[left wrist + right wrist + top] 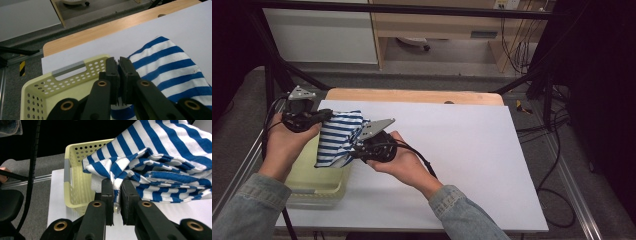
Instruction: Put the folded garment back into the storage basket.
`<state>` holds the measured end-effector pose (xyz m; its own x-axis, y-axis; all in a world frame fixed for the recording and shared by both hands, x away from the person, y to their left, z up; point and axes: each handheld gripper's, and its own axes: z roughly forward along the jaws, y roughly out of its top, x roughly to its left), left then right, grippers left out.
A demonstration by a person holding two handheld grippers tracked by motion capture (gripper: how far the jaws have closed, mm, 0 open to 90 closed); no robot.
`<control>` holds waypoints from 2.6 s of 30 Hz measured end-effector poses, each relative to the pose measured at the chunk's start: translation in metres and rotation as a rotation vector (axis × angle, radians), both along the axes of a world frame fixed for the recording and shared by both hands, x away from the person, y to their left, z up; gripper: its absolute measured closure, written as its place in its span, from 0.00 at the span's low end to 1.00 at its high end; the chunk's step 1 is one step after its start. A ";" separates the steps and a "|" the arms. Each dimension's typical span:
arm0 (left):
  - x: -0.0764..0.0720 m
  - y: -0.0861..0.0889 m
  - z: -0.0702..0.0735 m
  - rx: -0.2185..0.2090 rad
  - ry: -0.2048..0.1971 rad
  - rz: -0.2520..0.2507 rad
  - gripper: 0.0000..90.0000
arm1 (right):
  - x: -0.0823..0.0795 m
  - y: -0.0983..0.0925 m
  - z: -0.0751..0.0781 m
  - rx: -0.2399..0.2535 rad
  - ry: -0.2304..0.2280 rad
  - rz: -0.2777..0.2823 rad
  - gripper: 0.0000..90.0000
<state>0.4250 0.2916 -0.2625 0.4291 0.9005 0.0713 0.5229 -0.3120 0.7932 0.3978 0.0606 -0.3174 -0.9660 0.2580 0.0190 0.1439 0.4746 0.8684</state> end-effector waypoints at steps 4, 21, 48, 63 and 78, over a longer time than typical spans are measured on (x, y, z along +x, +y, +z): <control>-0.003 0.008 -0.003 -0.006 0.010 0.014 0.95 | -0.004 0.006 0.001 -0.010 -0.005 0.001 0.92; -0.001 0.031 -0.014 -0.031 0.026 0.044 0.95 | -0.001 0.030 -0.001 -0.023 -0.014 0.024 0.92; -0.003 0.050 -0.017 -0.038 0.019 0.086 0.95 | 0.000 0.057 -0.010 -0.033 -0.006 0.004 0.92; -0.007 0.055 -0.017 -0.023 0.019 0.089 0.95 | -0.002 0.069 -0.016 -0.039 0.002 0.011 0.92; -0.009 0.062 -0.021 -0.029 0.024 0.099 0.95 | -0.004 0.077 -0.021 -0.051 0.005 0.020 0.92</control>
